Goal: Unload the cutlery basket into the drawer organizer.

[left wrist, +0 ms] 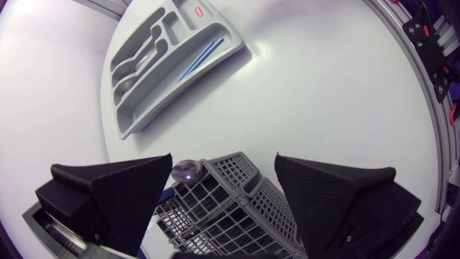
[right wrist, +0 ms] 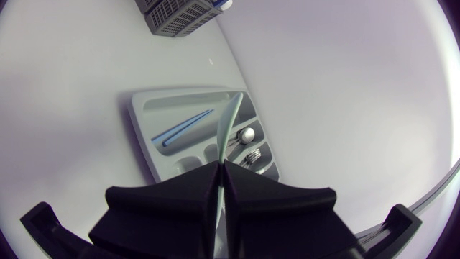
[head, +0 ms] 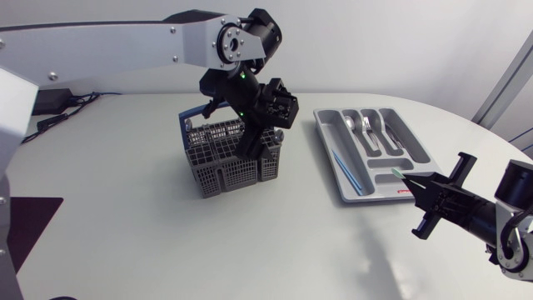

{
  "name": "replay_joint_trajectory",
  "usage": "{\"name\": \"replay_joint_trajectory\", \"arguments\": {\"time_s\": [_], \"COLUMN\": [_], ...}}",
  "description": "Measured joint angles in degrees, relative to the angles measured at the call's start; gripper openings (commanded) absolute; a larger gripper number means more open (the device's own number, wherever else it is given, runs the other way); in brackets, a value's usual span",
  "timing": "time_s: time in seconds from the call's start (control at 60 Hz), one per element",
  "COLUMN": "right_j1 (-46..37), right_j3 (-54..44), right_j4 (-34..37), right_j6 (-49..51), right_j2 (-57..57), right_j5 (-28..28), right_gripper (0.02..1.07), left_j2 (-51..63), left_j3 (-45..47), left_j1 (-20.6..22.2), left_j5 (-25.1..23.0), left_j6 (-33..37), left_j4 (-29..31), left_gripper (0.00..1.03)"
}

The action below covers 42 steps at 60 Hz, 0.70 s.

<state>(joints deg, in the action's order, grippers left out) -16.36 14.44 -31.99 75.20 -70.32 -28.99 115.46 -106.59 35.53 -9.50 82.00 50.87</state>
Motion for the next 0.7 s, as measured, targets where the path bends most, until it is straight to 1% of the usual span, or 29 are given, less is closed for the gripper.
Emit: {"name": "replay_joint_trajectory", "arguments": {"time_s": [0.133, 0.3, 0.383, 0.7], "right_j1": [-2.6, -4.4, -4.8, -5.9], "right_j3": [0.2, 1.7, 2.3, 5.1], "right_j4": [-3.1, -5.9, -7.1, -7.3], "right_j6": [2.0, 4.1, 5.0, 6.1], "right_j2": [-6.6, -12.3, -13.9, -14.8], "right_j5": [-1.2, -1.5, -1.5, -1.5], "right_gripper": [0.08, 0.08, 0.08, 0.08], "left_j2": [0.0, 0.0, 0.0, 0.0], "left_j3": [-1.1, -1.2, -1.2, -1.0], "left_j1": [0.0, 0.0, 0.0, 0.0], "left_j5": [0.2, 0.4, 0.4, 0.4], "left_j6": [-0.2, -1.0, -1.0, -1.3], "left_j4": [0.0, 0.4, 0.7, 0.7], "left_gripper": [0.99, 0.99, 0.99, 0.99]}}
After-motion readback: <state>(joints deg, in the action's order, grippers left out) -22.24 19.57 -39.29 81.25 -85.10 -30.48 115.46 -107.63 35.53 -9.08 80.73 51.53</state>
